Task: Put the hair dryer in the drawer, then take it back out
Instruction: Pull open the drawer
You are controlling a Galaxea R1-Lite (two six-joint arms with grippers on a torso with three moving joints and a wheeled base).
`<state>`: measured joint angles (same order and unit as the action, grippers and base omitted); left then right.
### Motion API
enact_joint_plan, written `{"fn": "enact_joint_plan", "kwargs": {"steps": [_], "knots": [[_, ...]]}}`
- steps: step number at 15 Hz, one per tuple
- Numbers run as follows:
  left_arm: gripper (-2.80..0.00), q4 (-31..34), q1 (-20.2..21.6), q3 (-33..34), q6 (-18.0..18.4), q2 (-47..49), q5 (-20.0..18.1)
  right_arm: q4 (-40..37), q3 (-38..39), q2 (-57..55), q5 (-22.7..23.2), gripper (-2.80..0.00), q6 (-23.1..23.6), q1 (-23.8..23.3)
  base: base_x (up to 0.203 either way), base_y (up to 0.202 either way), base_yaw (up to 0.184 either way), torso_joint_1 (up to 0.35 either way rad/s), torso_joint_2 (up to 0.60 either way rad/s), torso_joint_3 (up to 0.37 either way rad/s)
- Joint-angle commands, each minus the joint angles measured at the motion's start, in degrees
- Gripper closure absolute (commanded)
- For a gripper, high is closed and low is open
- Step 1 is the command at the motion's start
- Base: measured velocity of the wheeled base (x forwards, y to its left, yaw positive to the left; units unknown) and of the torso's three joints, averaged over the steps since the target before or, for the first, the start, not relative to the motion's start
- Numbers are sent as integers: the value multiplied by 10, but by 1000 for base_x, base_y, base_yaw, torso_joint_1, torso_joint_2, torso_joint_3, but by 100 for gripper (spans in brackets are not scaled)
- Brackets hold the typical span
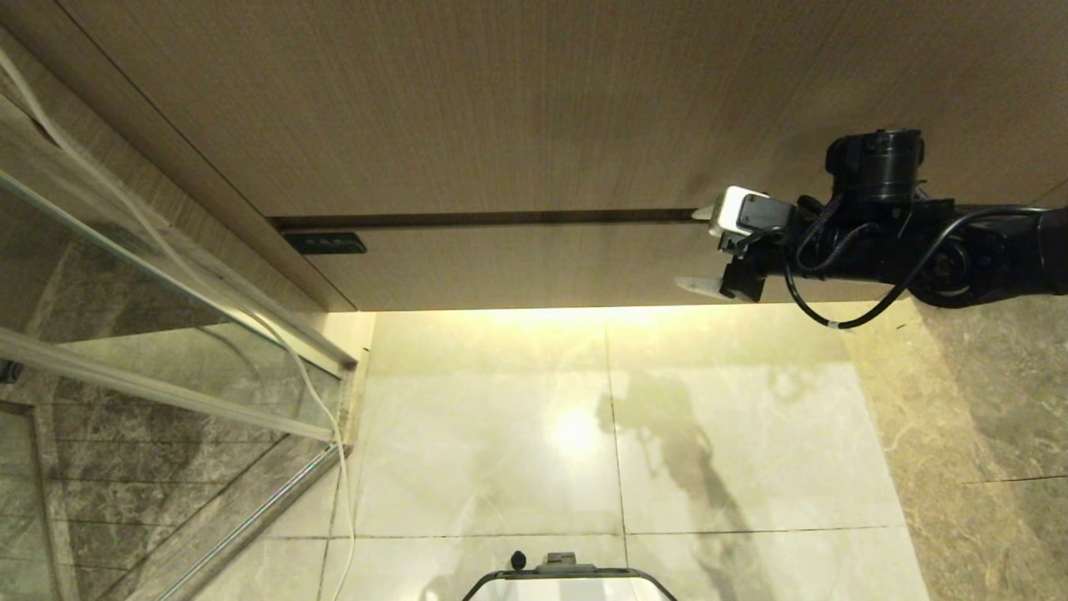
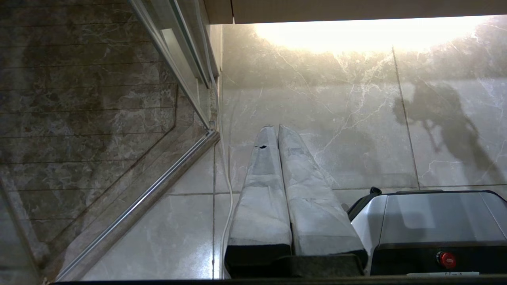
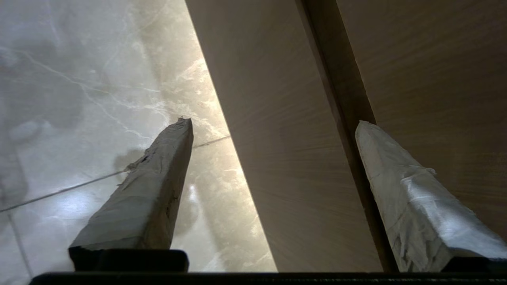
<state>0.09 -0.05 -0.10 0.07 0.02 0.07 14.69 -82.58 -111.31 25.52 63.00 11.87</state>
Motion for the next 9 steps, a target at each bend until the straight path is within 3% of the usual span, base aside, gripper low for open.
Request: {"fn": "enact_joint_plan", "kwargs": {"steps": [1, 9], "knots": [[0, 0, 0, 0, 0, 1, 0, 3, -7, -17, 3, -280, 6, -3, 0, 0, 0, 0, 0, 0], [0, 0, 0, 0, 0, 0, 0, 51, -25, -57, 1, -280, 9, -11, 0, 0, 0, 0, 0, 0]]}}
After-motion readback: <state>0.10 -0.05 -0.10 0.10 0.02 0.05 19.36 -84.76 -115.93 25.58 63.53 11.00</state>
